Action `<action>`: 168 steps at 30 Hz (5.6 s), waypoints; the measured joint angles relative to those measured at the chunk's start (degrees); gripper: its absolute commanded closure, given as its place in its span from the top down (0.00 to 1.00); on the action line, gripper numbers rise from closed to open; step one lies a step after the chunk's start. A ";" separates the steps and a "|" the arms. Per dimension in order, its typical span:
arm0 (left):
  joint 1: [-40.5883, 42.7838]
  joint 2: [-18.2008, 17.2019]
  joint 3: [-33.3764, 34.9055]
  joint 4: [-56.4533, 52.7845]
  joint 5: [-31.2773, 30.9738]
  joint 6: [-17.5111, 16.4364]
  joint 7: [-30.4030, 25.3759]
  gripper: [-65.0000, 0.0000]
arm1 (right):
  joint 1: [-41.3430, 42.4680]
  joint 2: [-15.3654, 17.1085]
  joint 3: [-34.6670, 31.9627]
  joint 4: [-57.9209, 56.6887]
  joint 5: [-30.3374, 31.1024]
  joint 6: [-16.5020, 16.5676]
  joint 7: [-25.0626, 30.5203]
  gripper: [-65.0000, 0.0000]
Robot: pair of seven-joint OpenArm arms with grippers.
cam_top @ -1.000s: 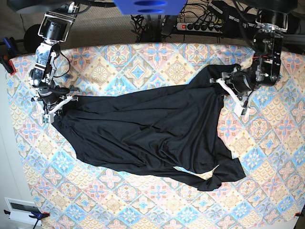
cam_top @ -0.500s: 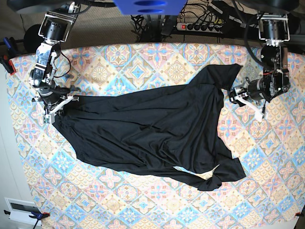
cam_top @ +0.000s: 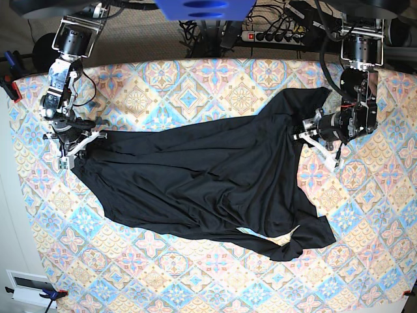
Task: Layout the t-shirt on the table in an organized manner, then fold the t-shirt properly
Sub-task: 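Pull the grasped side edge with the left gripper away from the right gripper, then lower the left gripper and regrasp the shirt's side edge, then pull the shirt edge with both grippers to stretch it flat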
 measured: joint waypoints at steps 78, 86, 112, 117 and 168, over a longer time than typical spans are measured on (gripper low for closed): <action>-17.16 9.22 -13.66 -22.21 19.63 -5.79 -14.60 0.30 | -1.53 1.31 7.48 8.31 -12.55 -0.44 -10.05 0.00; -23.87 12.20 -7.65 -30.40 22.18 -5.68 -21.40 0.30 | -1.73 1.11 7.19 8.55 -12.33 -0.22 -9.92 0.00; 2.12 4.20 -9.44 9.16 18.27 -8.46 -2.64 0.00 | -1.44 0.85 7.21 8.59 -12.37 -0.24 -9.94 0.00; 1.57 -0.02 -8.15 2.97 17.77 -8.61 -4.42 0.00 | -1.29 0.94 7.19 8.57 -12.35 -0.24 -10.08 0.00; -11.72 4.79 -8.02 -16.52 12.61 -8.55 -10.93 0.15 | -1.27 1.09 4.11 8.55 -12.33 -0.20 -12.00 0.00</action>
